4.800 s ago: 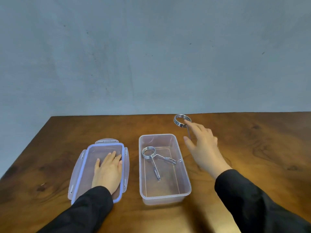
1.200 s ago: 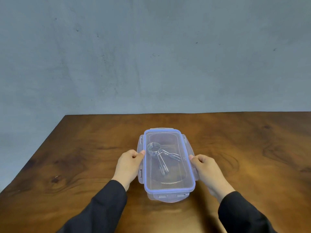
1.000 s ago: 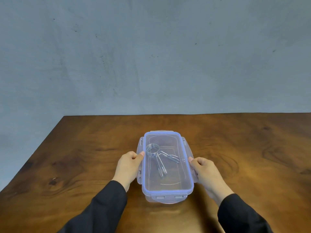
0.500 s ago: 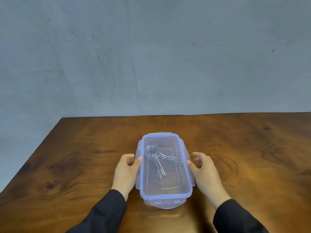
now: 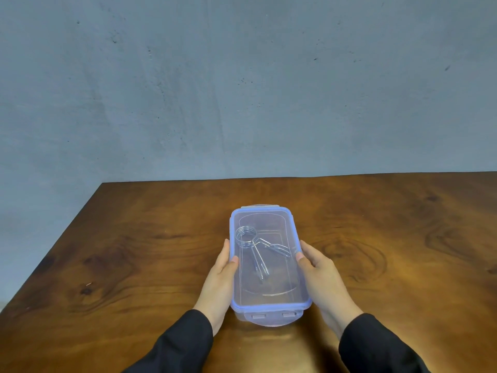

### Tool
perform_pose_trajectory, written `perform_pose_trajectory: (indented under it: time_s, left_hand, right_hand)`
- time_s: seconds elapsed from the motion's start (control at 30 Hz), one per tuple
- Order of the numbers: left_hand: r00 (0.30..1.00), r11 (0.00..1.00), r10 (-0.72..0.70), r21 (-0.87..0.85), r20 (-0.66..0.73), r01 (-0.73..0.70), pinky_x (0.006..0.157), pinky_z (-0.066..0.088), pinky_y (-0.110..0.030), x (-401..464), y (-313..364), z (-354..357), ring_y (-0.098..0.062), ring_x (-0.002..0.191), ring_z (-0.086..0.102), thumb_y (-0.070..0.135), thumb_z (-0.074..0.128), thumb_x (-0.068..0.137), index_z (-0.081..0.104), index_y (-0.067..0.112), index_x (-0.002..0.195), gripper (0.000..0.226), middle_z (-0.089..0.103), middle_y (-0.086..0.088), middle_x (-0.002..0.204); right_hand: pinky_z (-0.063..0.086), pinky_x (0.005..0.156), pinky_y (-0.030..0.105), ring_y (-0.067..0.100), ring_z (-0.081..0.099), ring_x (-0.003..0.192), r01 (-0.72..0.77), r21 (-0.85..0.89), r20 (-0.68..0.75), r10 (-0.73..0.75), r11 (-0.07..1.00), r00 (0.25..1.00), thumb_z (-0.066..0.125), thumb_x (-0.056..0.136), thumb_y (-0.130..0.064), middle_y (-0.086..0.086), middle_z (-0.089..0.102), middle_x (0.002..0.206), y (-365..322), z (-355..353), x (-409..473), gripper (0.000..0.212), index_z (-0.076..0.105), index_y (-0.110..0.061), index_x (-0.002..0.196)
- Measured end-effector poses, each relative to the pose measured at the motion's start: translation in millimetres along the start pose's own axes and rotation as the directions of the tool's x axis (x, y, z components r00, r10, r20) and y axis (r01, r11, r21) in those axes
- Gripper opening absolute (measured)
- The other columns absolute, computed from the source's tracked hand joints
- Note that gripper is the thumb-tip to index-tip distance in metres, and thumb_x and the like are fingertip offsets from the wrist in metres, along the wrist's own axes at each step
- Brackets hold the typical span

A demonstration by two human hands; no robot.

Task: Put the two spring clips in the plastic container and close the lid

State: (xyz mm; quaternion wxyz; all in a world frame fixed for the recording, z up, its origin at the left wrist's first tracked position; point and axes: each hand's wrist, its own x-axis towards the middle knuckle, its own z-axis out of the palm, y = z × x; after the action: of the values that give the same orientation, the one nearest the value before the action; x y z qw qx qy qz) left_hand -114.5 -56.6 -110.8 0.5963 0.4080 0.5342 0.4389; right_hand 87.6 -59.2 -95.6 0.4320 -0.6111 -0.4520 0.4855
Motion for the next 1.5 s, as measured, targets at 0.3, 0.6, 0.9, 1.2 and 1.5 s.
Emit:
perform_pose_trajectory:
  time_s: [0.3, 0.6, 0.9, 1.2, 1.5]
  left_hand:
    - [1.0, 1.0, -0.002, 0.018, 0.018, 0.001, 0.113, 0.043, -0.039, -0.6, -3.3, -1.7, -0.006, 0.129, 0.052, 0.036, 0.041, 0.107, 0.026, 0.047, 0.153, 0.05, 0.05, 0.03, 0.138]
    - [0.832, 0.39, 0.408, 0.753, 0.375, -0.53, 0.122, -0.012, -0.024, -9.1, -6.8, -14.0, 0.012, 0.147, -0.014, 0.064, 0.029, 0.096, 0.025, 0.037, 0.155, 0.065, -0.001, 0.026, 0.162]
    - [0.681, -0.079, 0.403, 0.765, 0.611, -0.64, 0.12, 0.011, -0.044, -3.5, -25.2, -17.5, -0.015, 0.154, 0.018, 0.085, 0.043, 0.081, 0.043, 0.018, 0.15, 0.096, 0.034, 0.004, 0.162]
    - [0.583, -0.261, 0.475, 0.738, 0.66, -0.623, 0.121, 0.029, -0.051, 2.8, -35.3, -16.2, -0.02, 0.141, 0.047, 0.071, 0.046, 0.09, 0.059, 0.025, 0.137, 0.067, 0.058, 0.003, 0.146]
    - [0.529, -0.2, 0.549, 0.716, 0.647, -0.669, 0.115, 0.029, -0.052, 2.2, -35.5, -16.5, -0.022, 0.14, 0.048, 0.068, 0.062, 0.084, 0.063, 0.022, 0.131, 0.066, 0.062, 0.001, 0.142]
  right_hand:
    - [0.058, 0.067, 0.018, -0.003, 0.071, 0.092, -0.028, 0.023, 0.012, 0.028, 0.999, 1.0, 0.044, 0.107, -0.021, -0.027, 0.075, 0.105, 1.1, 0.7, -0.3, 0.036, 0.067, -0.047, 0.118]
    - [0.035, 0.105, 0.026, 0.018, 0.045, 0.14, 0.273, -0.502, -0.024, -0.329, 0.821, 0.944, 0.053, 0.102, -0.036, -0.003, 0.051, 0.15, -37.2, -16.4, 35.8, 0.049, 0.049, -0.019, 0.148]
    - [0.026, 0.118, 0.05, 0.026, 0.029, 0.146, 0.468, -0.804, 0.451, -0.136, 0.367, 0.882, 0.036, 0.103, -0.052, 0.004, 0.033, 0.16, -49.9, 28.3, 114.1, 0.064, 0.031, -0.016, 0.156]
    - [0.037, 0.104, 0.052, 0.024, 0.047, 0.128, 0.422, -0.844, 0.333, -0.292, 0.332, 0.896, 0.03, 0.1, -0.06, 0.001, 0.056, 0.14, -34.4, 44.7, 121.6, 0.059, 0.049, -0.024, 0.142]
    - [0.029, 0.111, 0.05, 0.022, 0.043, 0.134, 0.439, -0.816, 0.336, -0.31, 0.375, 0.889, 0.031, 0.101, -0.059, -0.002, 0.053, 0.145, -30.3, 43.0, 123.1, 0.058, 0.048, -0.026, 0.145]
